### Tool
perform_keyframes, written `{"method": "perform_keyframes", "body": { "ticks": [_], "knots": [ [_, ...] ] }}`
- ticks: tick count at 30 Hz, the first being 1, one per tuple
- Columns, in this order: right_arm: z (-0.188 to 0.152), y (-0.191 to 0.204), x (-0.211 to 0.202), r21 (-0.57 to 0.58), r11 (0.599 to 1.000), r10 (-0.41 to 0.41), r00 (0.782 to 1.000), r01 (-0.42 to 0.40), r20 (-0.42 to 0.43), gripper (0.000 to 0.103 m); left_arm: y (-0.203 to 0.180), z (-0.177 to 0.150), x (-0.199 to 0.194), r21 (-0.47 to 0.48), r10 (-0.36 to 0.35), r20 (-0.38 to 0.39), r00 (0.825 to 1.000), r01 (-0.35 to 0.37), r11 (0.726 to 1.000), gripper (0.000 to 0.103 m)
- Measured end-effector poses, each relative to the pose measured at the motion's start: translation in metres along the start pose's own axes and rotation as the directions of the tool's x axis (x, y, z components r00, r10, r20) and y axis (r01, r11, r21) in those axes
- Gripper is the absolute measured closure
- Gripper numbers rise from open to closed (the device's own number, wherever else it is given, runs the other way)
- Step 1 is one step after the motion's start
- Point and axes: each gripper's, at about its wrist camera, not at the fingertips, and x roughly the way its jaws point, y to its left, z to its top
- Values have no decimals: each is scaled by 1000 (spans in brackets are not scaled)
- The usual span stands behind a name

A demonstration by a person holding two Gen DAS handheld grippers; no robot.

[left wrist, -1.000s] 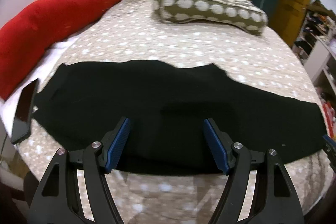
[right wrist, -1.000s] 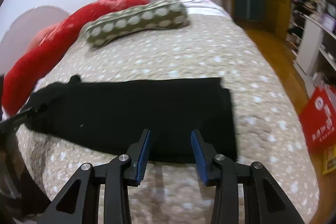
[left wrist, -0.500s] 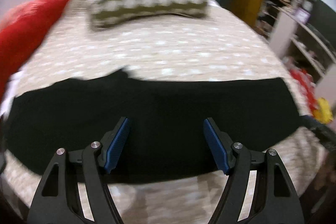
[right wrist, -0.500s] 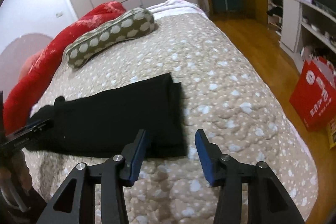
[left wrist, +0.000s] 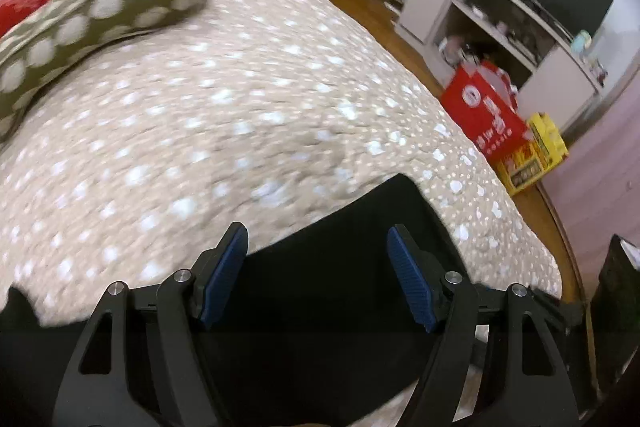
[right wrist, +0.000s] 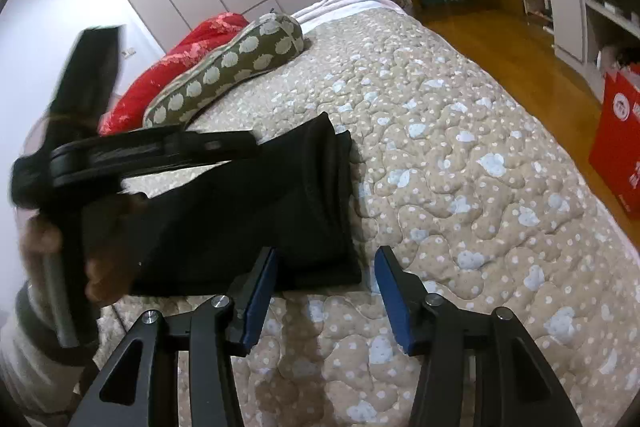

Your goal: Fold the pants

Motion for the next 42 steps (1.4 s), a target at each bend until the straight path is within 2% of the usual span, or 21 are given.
{"method": "perform_keyframes", "body": {
  "ticks": [4, 6, 9, 12, 14, 15, 17, 20, 24, 27, 30, 33, 35, 36, 37, 38, 39, 40, 41, 42],
  "knots": [
    [0, -4, 1, -3, 1000, 24, 1000, -24, 3, 53, -22, 12, 27, 70, 4, -62, 998, 1, 998, 31],
    [0, -5, 2, -7, 999, 35, 999, -35, 7, 52, -31, 13, 31, 100, 10, -65, 998, -3, 995, 31],
    [0, -5, 5, 0, 999, 44, 999, -44, 27, 49, -38, 17, 38, 111, -45, -94, 995, 55, 992, 31],
    [0, 0, 9, -3, 1000, 20, 999, -20, 35, 49, -47, 14, 47, 169, -14, -94, 995, 30, 985, 31],
    [2, 2, 11, 26, 999, 19, 999, -20, 33, 65, -49, 12, 48, 181, -16, -67, 998, 28, 983, 35],
    [2, 3, 13, 32, 999, 43, 999, -44, 27, 75, -49, 12, 48, 183, -19, -58, 998, 29, 983, 38],
    [4, 8, 18, 33, 997, 69, 997, -70, 29, 86, -48, 12, 46, 170, -45, -53, 998, 54, 984, 53],
    [12, 14, 17, 33, 994, 107, 993, -109, 43, 89, -41, 16, 36, 122, -96, -61, 994, 103, 987, 68],
    [26, 44, -2, -39, 989, 148, 985, -145, 88, 90, -20, 26, -10, 69, -156, 10, 988, 155, 985, 70],
    [39, 77, -11, -110, 975, 205, 973, -194, 101, 90, 2, 28, -57, 58, -124, 93, 988, 119, 991, 70],
    [47, 118, -9, -190, 950, 267, 960, -247, 89, 90, 44, 18, -105, -12, -71, 163, 984, 74, 997, 70],
    [44, 160, 11, -251, 920, 319, 947, -300, 37, 90, 94, -8, -138, -152, 12, 205, 979, 19, 988, 66],
    [32, 186, 36, -266, 901, 348, 937, -343, -27, 89, 133, -34, -153, -263, 41, 213, 976, 17, 965, 46],
    [25, 197, 52, -263, 891, 364, 929, -369, -71, 89, 150, -49, -157, -319, 61, 213, 975, 10, 948, 43],
    [12, 212, 78, -256, 875, 381, 911, -410, -156, 88, 159, -57, -158, -350, 82, 208, 975, -4, 937, 43],
    [3, 220, 96, -254, 872, 372, 903, -419, -215, 86, 170, -70, -159, -383, 119, 189, 975, -38, 923, 43],
    [-11, 232, 118, -261, 876, 325, 897, -405, -299, 80, 177, -80, -158, -405, 146, 173, 974, -65, 912, 43],
    [-17, 237, 122, -290, 874, 298, 901, -390, -314, 77, 184, -91, -157, -427, 169, 157, 973, -87, 900, 43],
    [-17, 241, 113, -328, 861, 299, 909, -388, -289, 73, 190, -101, -156, -448, 184, 145, 972, -101, 888, 43],
    [-13, 241, 103, -341, 847, 319, 904, -407, -285, 66, 193, -108, -155, -460, 190, 140, 972, -106, 882, 43]
  ]
}}
